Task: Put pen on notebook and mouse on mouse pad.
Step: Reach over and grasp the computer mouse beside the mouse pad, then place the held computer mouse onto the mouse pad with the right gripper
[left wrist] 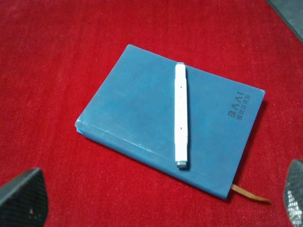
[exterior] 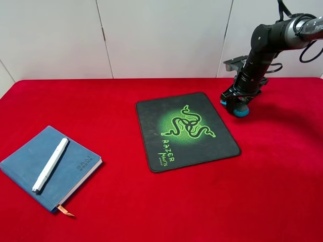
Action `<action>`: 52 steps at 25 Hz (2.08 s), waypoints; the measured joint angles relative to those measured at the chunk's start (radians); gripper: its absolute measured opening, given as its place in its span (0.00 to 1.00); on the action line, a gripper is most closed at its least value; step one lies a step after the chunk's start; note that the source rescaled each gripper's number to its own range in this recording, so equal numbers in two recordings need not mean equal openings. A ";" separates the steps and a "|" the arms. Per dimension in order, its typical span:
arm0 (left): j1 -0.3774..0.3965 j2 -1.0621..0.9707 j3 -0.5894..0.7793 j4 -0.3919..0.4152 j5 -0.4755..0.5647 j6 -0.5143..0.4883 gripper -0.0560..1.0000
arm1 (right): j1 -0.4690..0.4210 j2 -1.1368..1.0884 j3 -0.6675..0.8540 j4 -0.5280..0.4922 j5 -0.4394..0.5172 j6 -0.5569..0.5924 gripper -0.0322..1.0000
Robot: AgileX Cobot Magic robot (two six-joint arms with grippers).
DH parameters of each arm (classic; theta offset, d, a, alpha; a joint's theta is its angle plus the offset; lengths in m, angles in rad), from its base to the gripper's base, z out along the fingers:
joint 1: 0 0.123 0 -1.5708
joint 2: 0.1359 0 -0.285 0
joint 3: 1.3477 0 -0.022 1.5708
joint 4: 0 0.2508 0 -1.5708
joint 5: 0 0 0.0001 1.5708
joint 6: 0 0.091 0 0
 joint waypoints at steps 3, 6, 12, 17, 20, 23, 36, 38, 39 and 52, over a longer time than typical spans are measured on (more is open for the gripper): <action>0.000 0.000 0.000 0.000 0.000 0.000 1.00 | 0.000 -0.001 0.000 0.000 0.001 0.000 0.05; 0.000 0.000 0.000 0.000 0.000 0.000 1.00 | 0.000 -0.016 0.000 0.000 0.025 0.000 0.05; 0.000 0.000 0.000 0.000 0.000 0.000 1.00 | 0.000 -0.098 0.000 0.005 0.070 0.009 0.05; 0.000 0.000 0.000 0.000 0.000 0.000 1.00 | 0.000 -0.167 -0.001 0.048 0.140 0.078 0.05; 0.000 0.000 0.000 0.000 0.000 0.000 1.00 | 0.002 -0.200 -0.002 0.069 0.191 0.122 0.05; 0.000 0.000 0.000 0.000 0.000 0.000 1.00 | 0.023 -0.216 -0.006 0.077 0.245 0.158 0.05; 0.000 0.000 0.000 0.000 0.000 0.000 1.00 | 0.256 -0.217 -0.007 0.082 0.263 0.300 0.05; 0.000 0.000 0.000 0.000 0.000 0.000 1.00 | 0.296 -0.217 -0.007 0.082 0.253 0.313 0.05; 0.000 0.000 0.000 0.000 0.000 0.000 1.00 | 0.317 -0.217 -0.007 0.082 0.247 0.321 0.05; 0.000 0.000 0.000 0.000 0.000 0.000 1.00 | 0.456 -0.196 0.076 0.084 0.100 0.347 0.05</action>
